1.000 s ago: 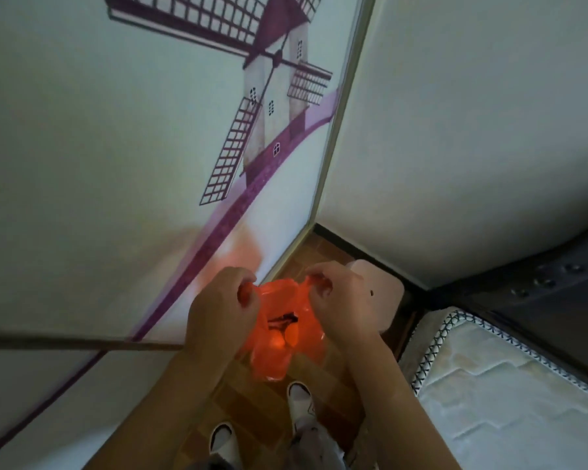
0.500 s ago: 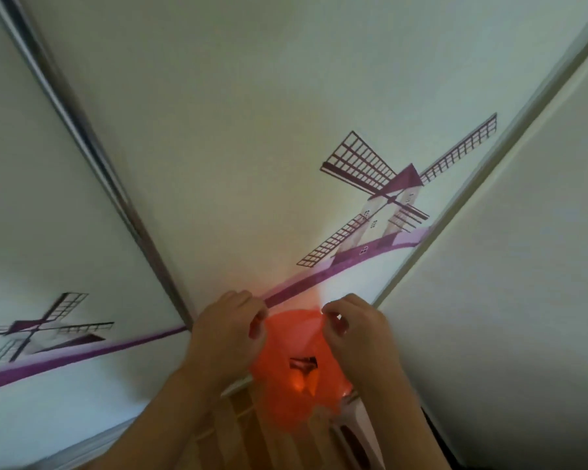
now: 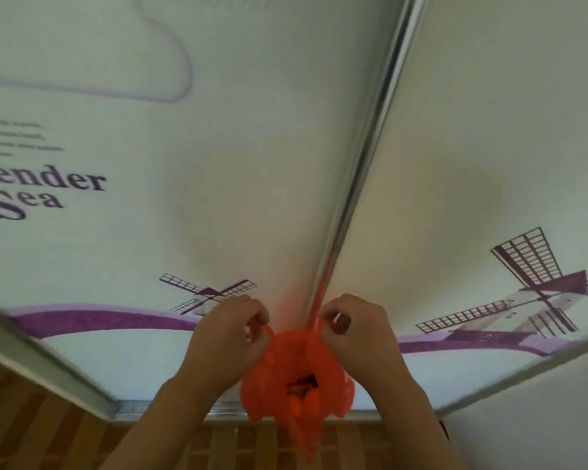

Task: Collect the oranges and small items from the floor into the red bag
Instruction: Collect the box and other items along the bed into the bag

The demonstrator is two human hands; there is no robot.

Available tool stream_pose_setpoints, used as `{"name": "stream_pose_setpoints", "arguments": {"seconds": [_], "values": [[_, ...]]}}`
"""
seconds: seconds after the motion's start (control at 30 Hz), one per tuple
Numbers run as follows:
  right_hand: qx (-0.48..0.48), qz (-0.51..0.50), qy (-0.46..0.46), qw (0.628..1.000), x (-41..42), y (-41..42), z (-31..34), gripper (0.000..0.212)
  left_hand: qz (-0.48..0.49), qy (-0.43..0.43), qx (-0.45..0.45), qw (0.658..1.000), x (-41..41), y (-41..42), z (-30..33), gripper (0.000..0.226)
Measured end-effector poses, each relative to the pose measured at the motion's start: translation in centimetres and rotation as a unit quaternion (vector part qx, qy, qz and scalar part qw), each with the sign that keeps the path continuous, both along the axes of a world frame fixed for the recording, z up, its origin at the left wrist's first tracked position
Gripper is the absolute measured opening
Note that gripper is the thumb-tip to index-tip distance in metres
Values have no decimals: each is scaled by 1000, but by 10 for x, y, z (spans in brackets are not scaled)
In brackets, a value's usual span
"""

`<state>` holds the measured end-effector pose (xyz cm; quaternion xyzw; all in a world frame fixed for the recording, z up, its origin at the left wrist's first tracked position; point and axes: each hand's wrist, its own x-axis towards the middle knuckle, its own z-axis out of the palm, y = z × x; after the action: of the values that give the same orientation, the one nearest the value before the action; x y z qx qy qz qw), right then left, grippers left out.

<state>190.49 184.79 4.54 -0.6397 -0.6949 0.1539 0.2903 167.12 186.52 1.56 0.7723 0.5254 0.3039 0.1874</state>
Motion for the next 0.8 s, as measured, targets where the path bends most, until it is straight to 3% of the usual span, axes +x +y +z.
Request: {"name": "stream_pose_setpoints", "arguments": {"seconds": [0.47,0.8], "values": [[18,172,-16,985,-256,58,20,20,184,20,41,982,-259,-13,24,12],[-10,290,-36,956,-447,70,17,16,344,22,30,938,-433,-74,16,14]]}}
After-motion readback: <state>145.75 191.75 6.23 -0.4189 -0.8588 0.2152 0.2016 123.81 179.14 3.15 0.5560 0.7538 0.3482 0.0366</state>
